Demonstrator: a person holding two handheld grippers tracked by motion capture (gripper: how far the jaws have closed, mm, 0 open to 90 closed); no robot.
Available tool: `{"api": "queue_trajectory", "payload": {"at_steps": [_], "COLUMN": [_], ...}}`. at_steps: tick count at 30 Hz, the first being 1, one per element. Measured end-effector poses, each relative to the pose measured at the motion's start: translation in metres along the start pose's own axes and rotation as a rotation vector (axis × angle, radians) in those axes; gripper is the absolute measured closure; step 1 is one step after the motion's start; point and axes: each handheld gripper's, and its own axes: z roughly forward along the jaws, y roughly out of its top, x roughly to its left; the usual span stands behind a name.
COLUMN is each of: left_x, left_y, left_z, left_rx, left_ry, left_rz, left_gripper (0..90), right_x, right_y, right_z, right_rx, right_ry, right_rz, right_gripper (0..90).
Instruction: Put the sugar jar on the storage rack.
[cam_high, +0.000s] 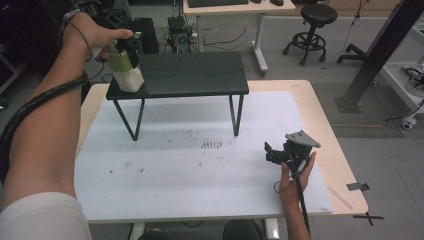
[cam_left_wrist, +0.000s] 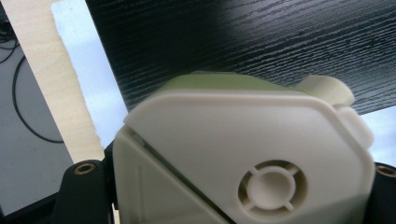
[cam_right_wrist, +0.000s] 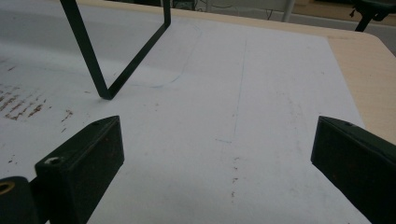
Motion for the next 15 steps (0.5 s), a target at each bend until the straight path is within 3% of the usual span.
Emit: {"api": "queue_trajectory", "payload": {"at_steps": [15], "left_x": [0.0004], "left_y": [0.0004], "left_z": [0.0], "left_rx": [0.0], "left_ry": [-0.002], "left_rz": [0.0], "left_gripper": [29.4], "right_x": [-0.0001], "right_y": [-0.0001], "right_z": [-0.0002], "right_rx": [0.0], "right_ry": [-0.004], "right_rz": [0.001], "right_gripper": [3.0]}}
